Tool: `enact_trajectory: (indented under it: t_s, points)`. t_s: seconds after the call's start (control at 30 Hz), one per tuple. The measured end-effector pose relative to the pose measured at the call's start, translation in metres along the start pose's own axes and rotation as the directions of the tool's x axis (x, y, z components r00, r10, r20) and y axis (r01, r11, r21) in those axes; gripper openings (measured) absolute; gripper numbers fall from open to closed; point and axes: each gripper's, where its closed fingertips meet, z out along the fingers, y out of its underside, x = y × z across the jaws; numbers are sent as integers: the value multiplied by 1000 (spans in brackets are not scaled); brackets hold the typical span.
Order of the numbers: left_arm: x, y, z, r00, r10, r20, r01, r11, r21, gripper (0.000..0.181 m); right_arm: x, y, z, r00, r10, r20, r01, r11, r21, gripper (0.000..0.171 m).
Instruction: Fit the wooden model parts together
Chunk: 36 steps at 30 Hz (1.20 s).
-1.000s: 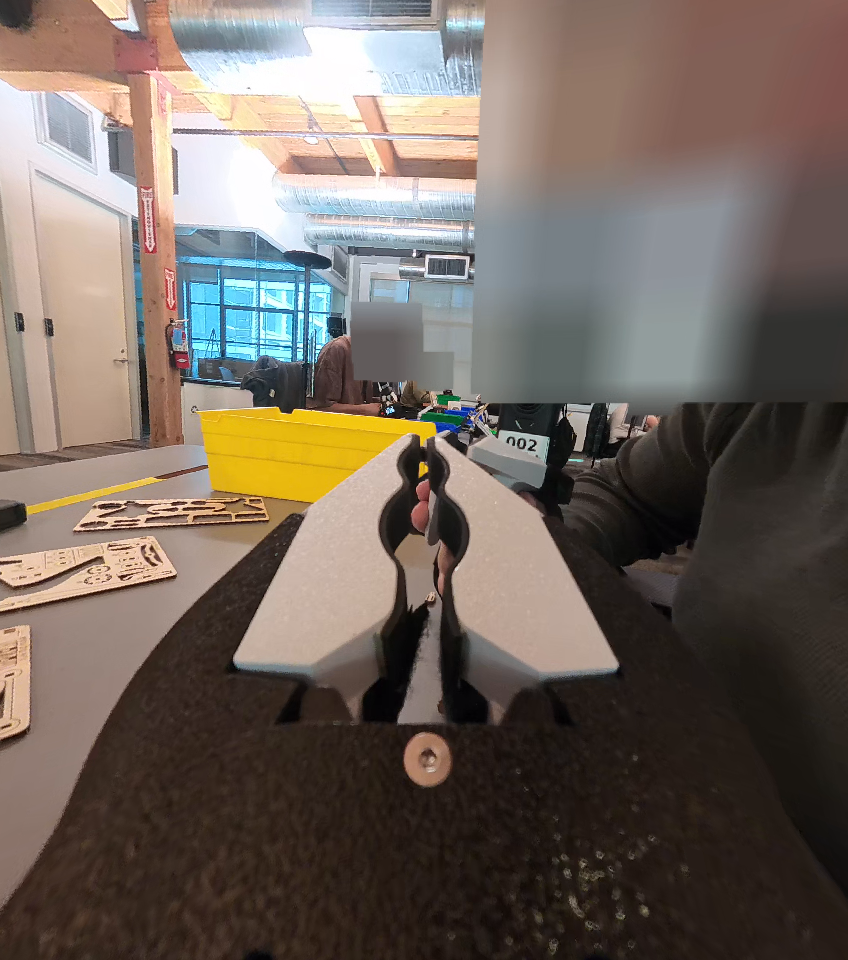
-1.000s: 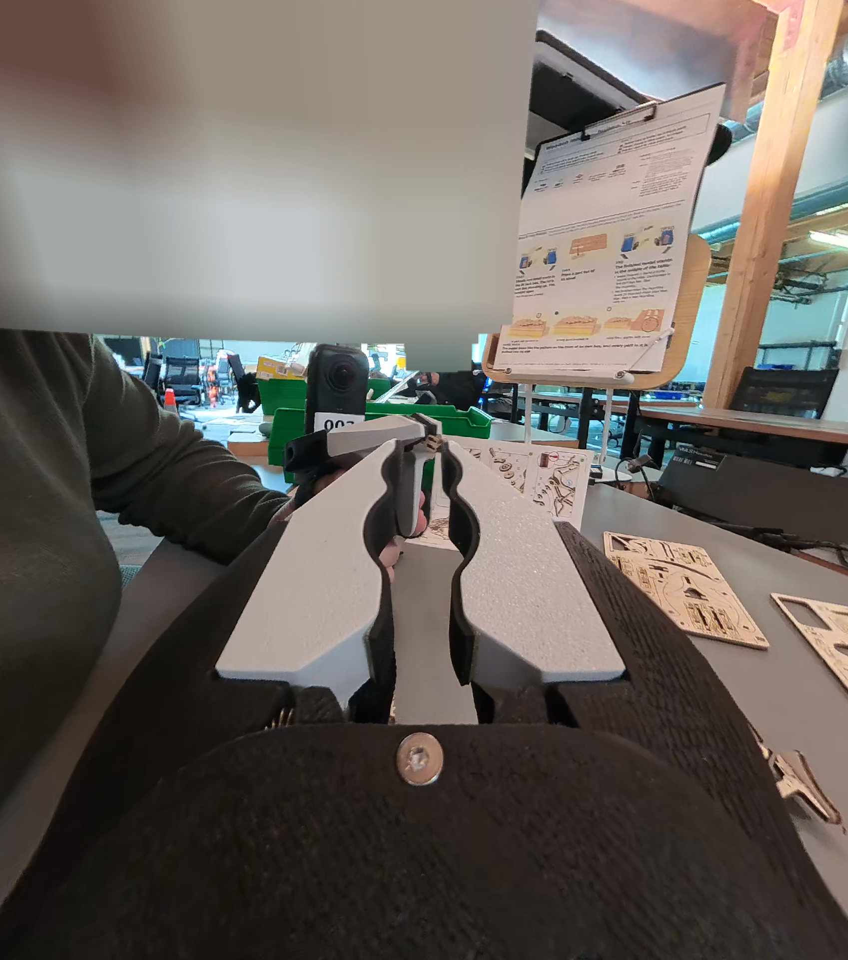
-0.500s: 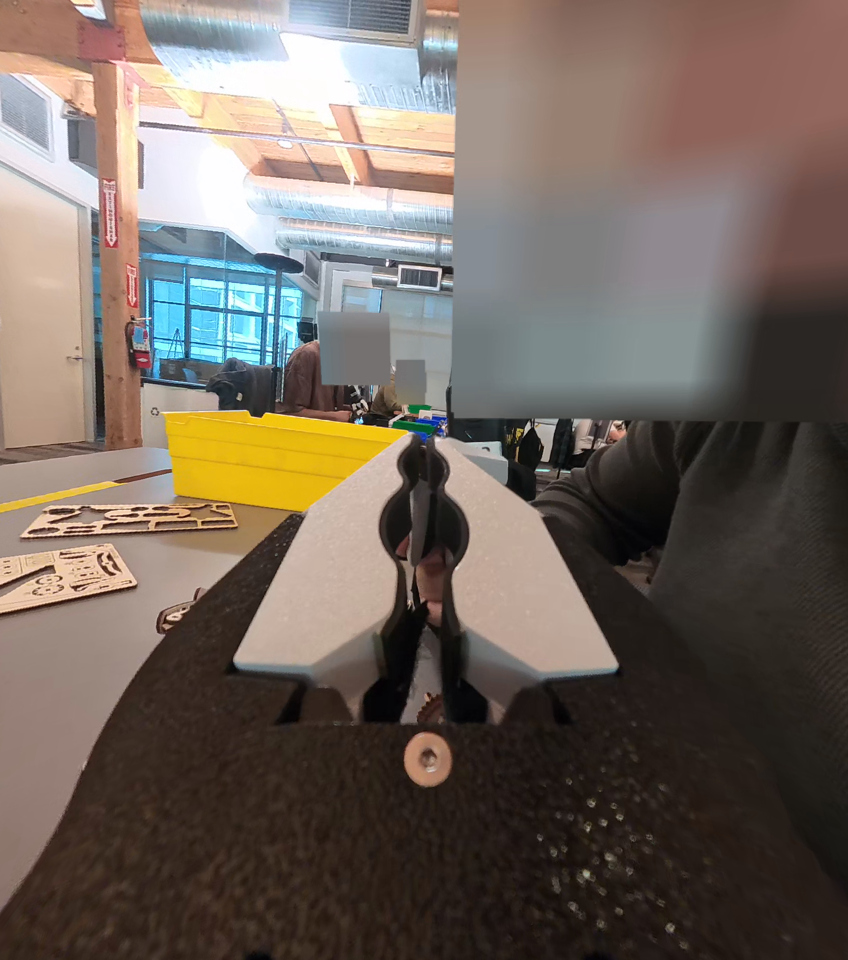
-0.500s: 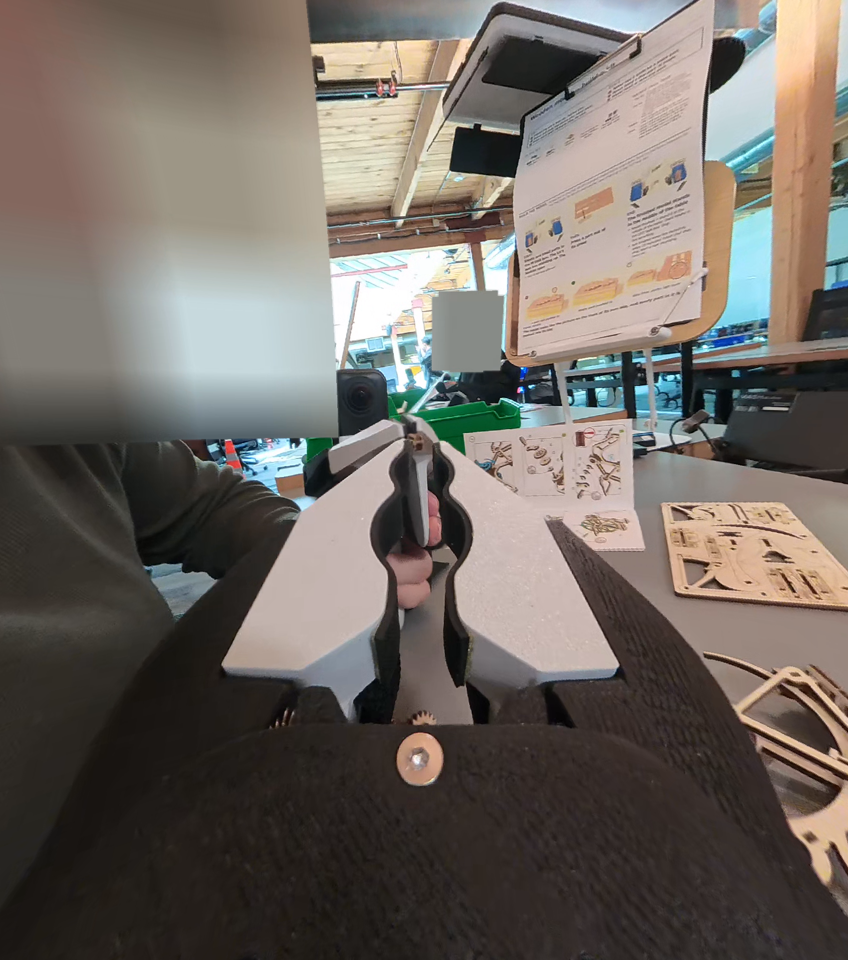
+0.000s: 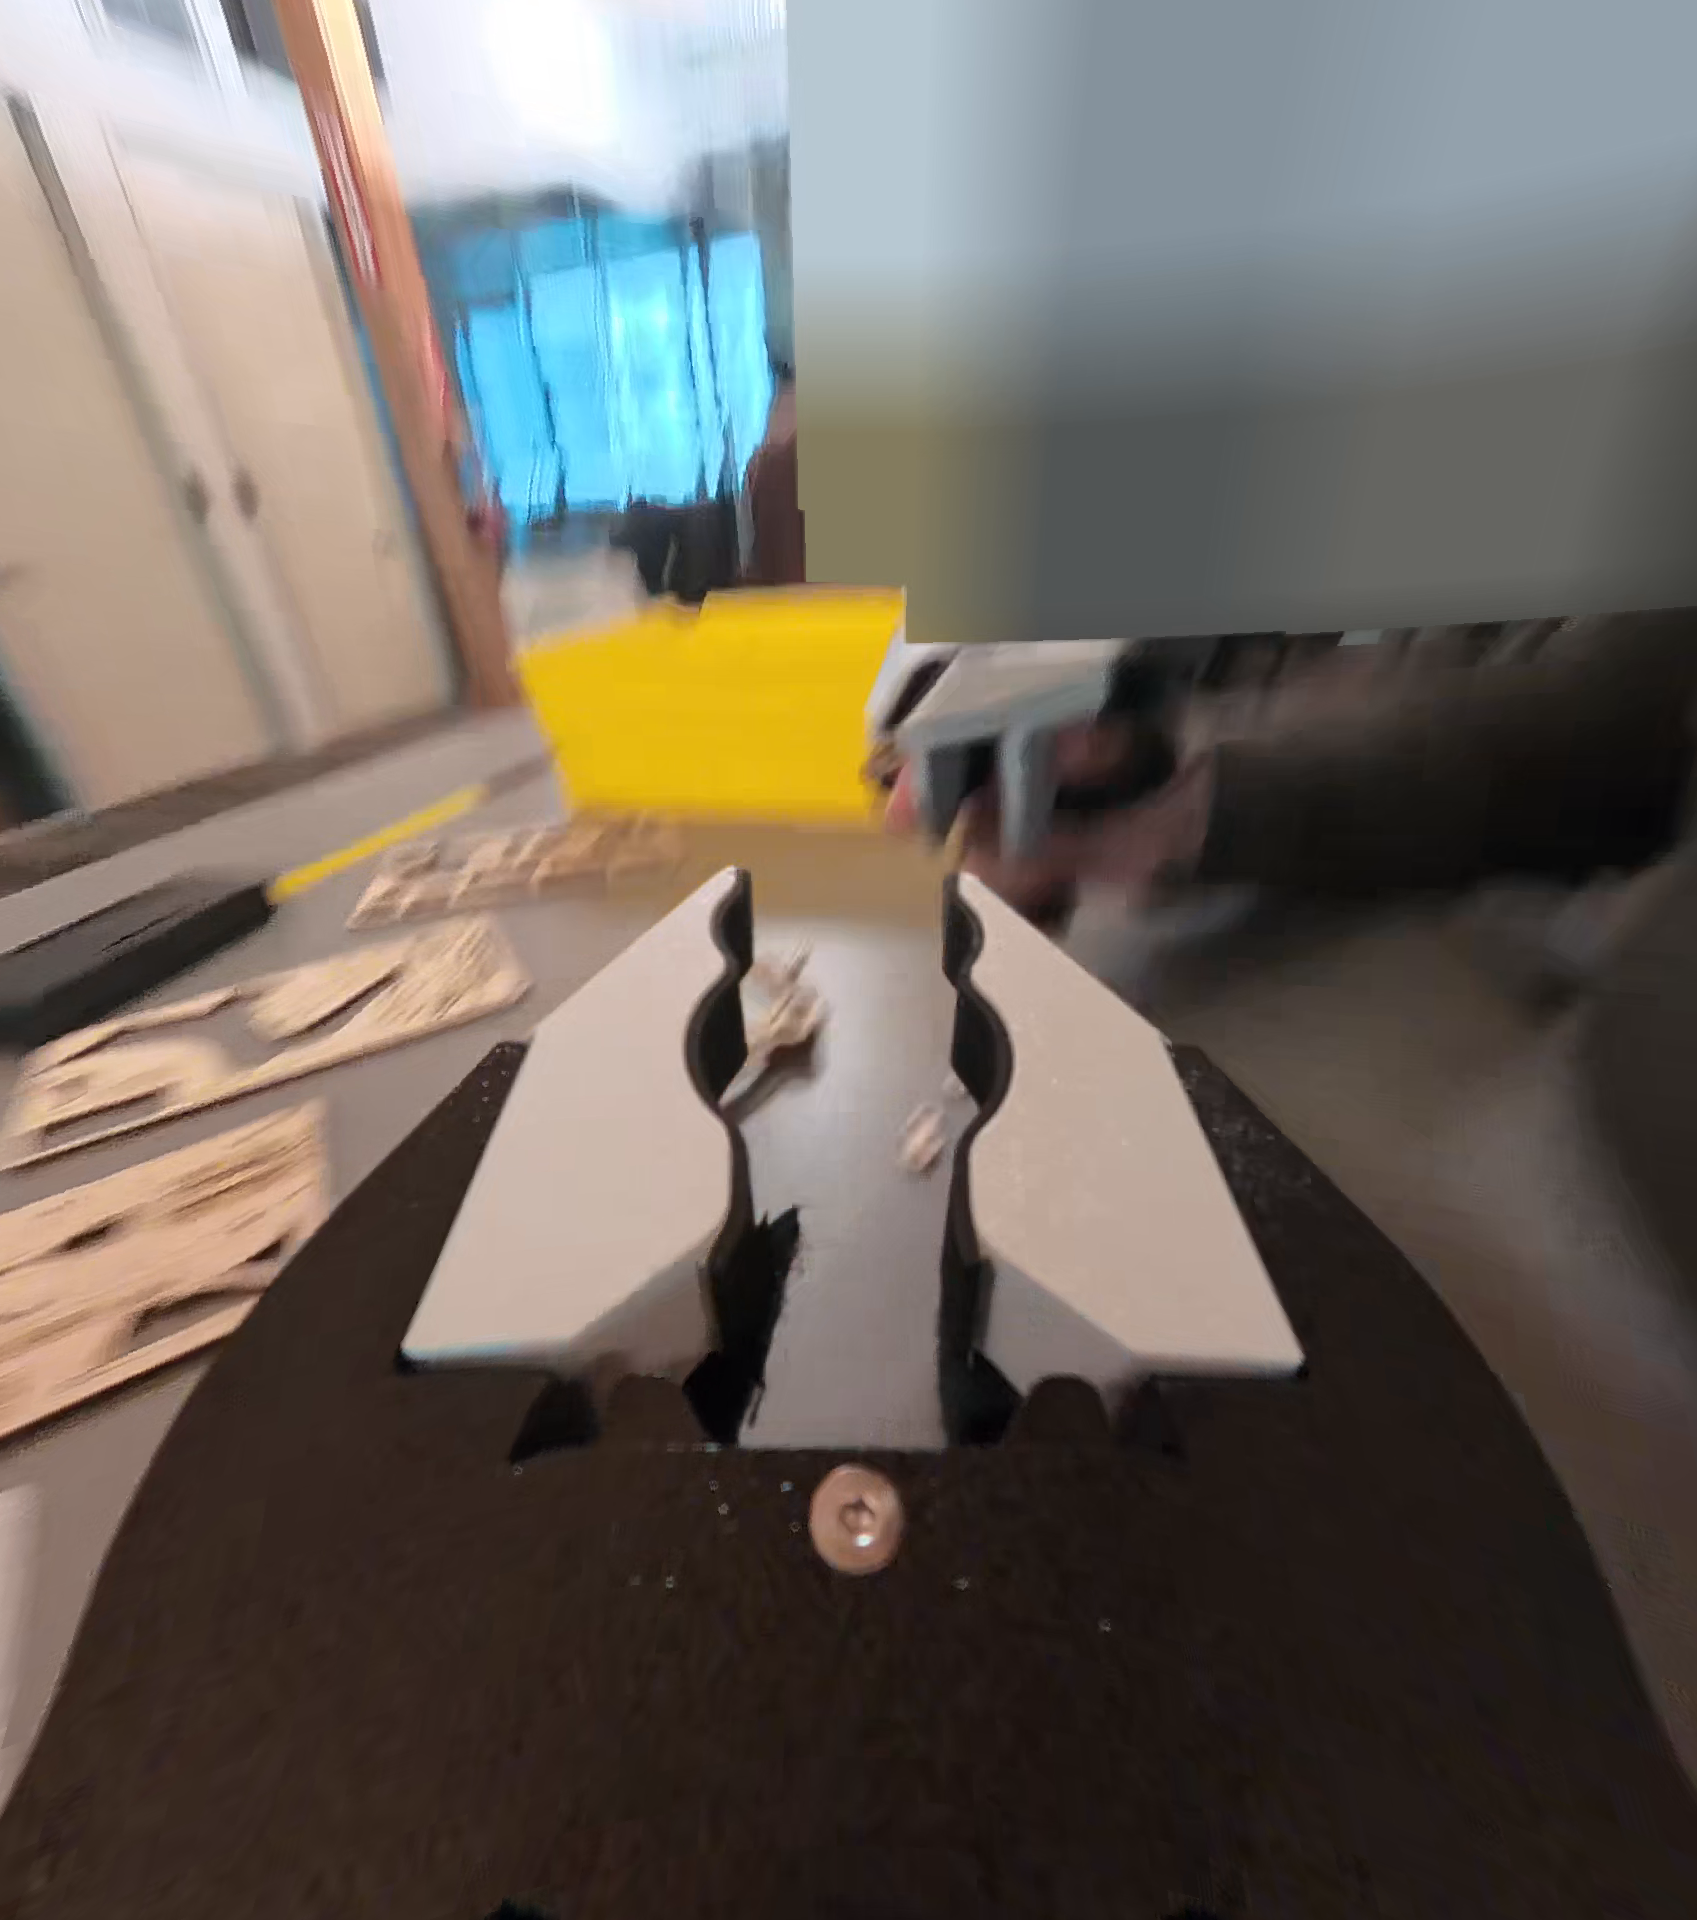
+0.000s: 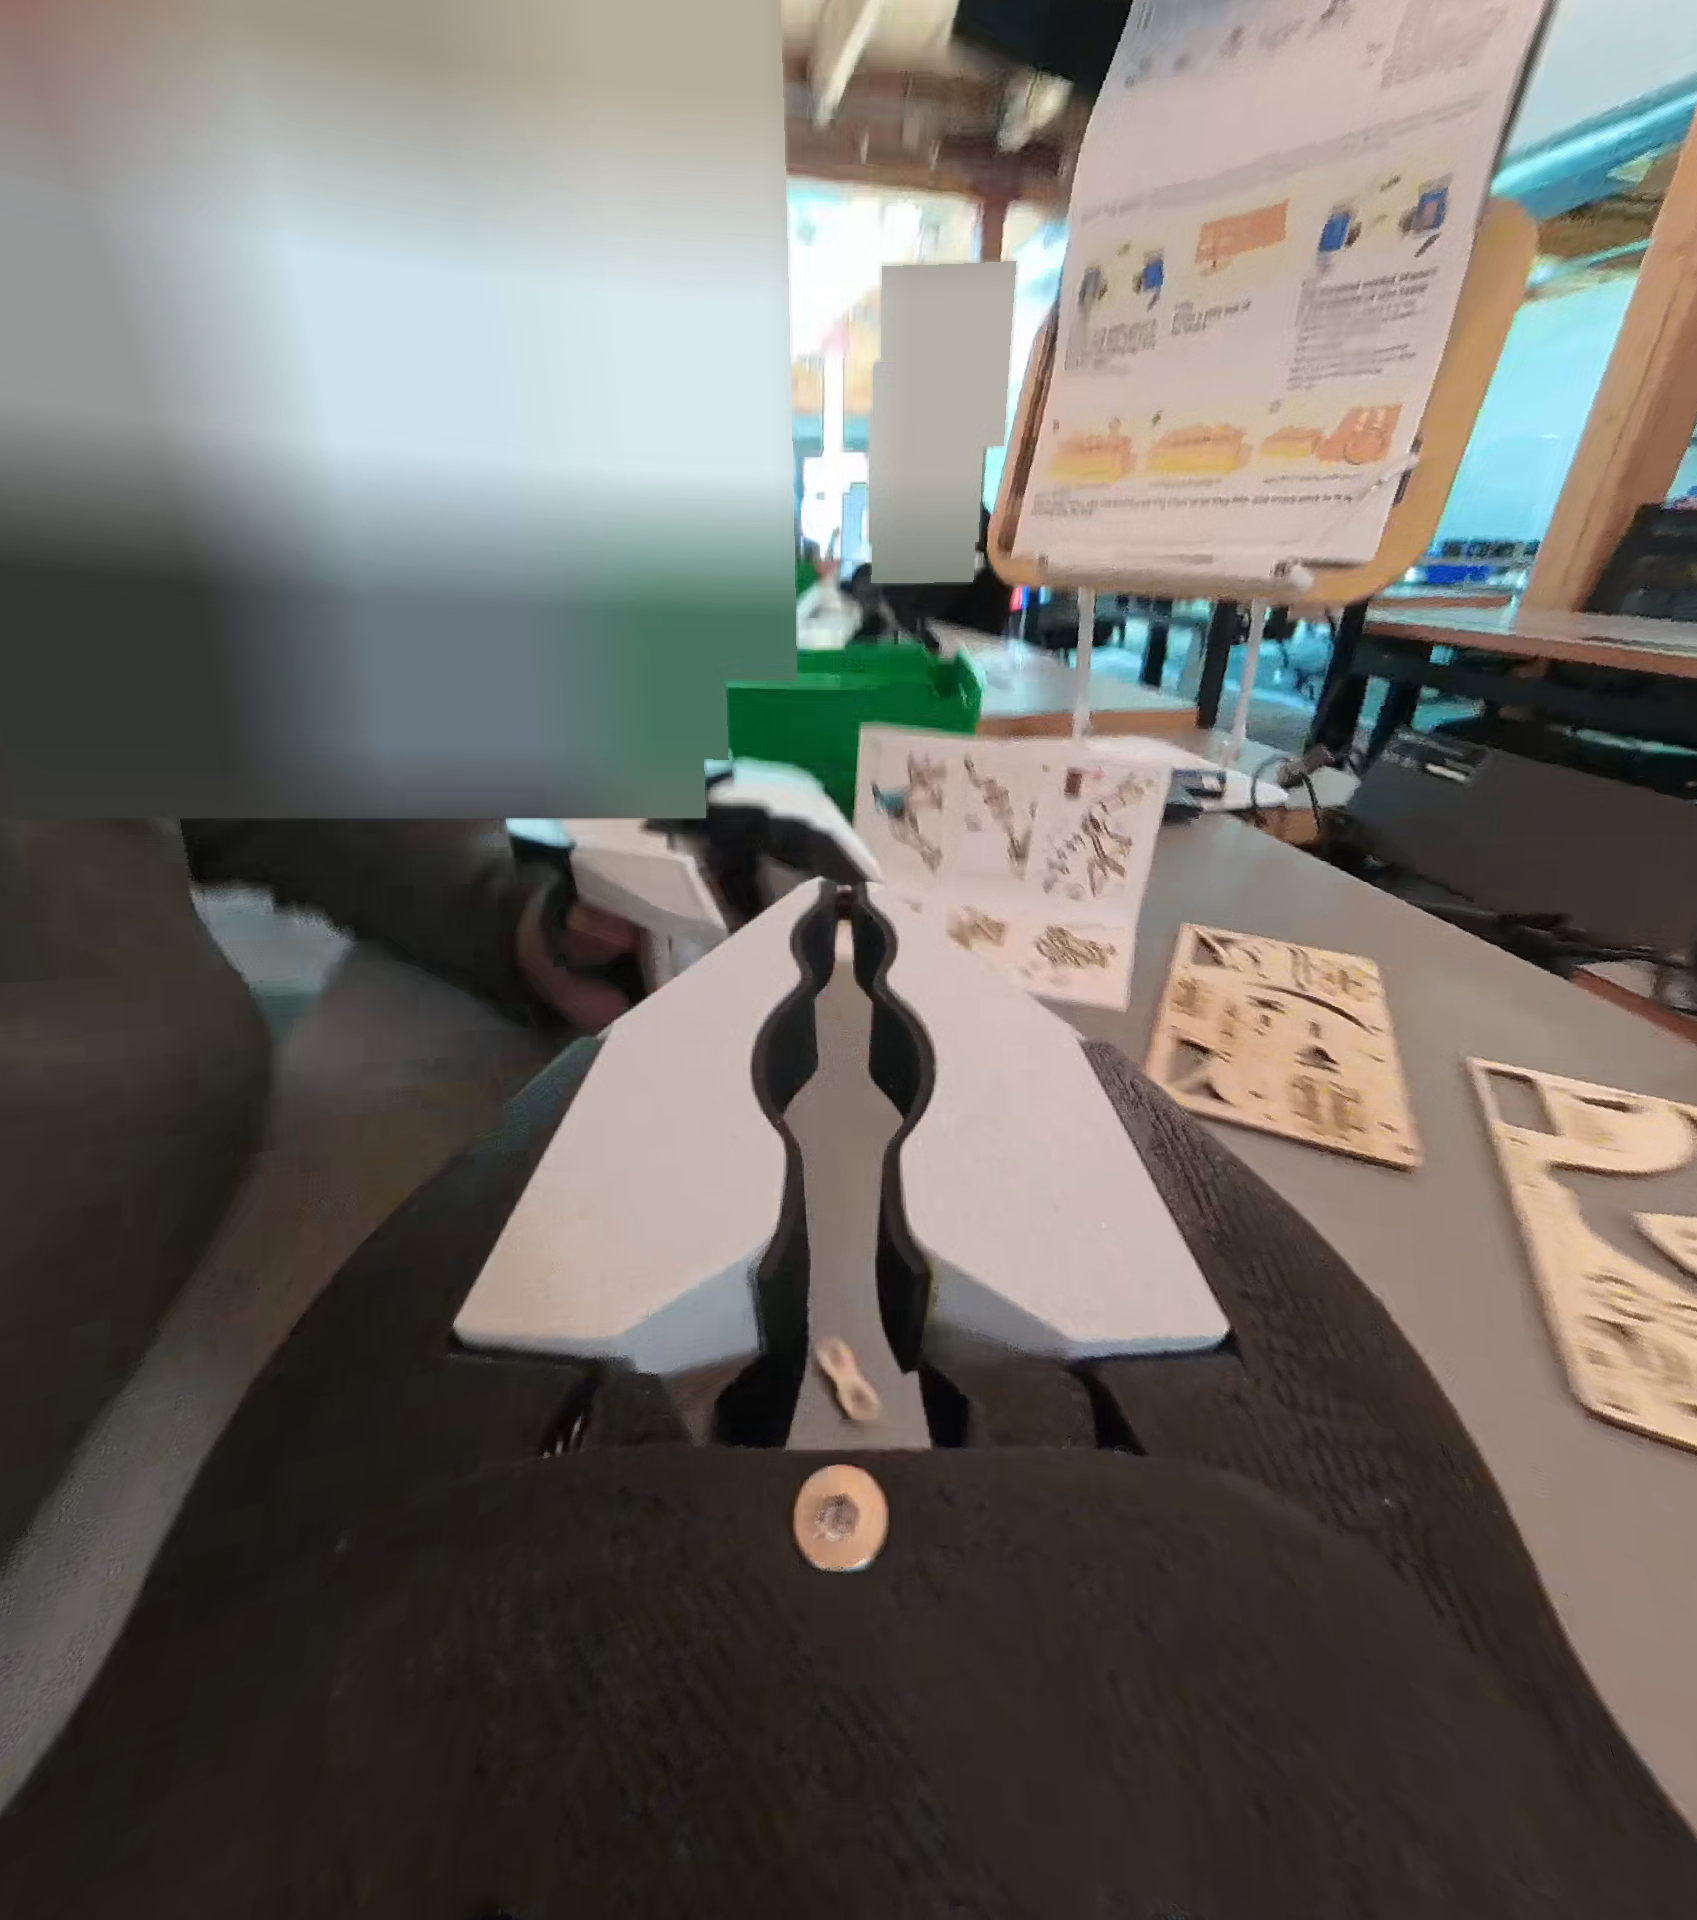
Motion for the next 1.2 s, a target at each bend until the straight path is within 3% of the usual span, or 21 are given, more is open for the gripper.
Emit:
enact_trajectory:
  t_s: [0.07,0.13,0.23,0.4,0.63,0.8,0.97,1.2]
  points:
    - [0,12,4,999,39,-29,-42,991,-126,31,5,17,-9,990,-142,23,144,975,-168,1]
    - [2,28,8,997,19,-79,-38,966,-257,28,10,42,-18,960,-268,87,281,890,-359,1]
    - [6,53,11,990,-22,-140,-35,920,-391,22,8,76,-27,944,-244,220,326,785,-527,1]
    - [18,79,15,968,-110,-227,-28,847,-531,23,0,104,-30,931,-93,353,312,705,-637,1]
    - [25,98,21,952,-94,-293,-115,773,-624,17,1,105,-28,910,-120,398,381,625,-681,1]
    - [26,102,27,948,-82,-307,-142,755,-640,15,8,111,-27,934,-142,328,348,560,-751,1]
    - [26,102,26,959,-65,-275,-135,749,-649,7,7,110,-28,994,4,106,84,578,-812,1]
    - [32,102,21,957,-98,-272,-113,739,-664,7,8,111,-32,985,138,-108,-169,577,-799,1]
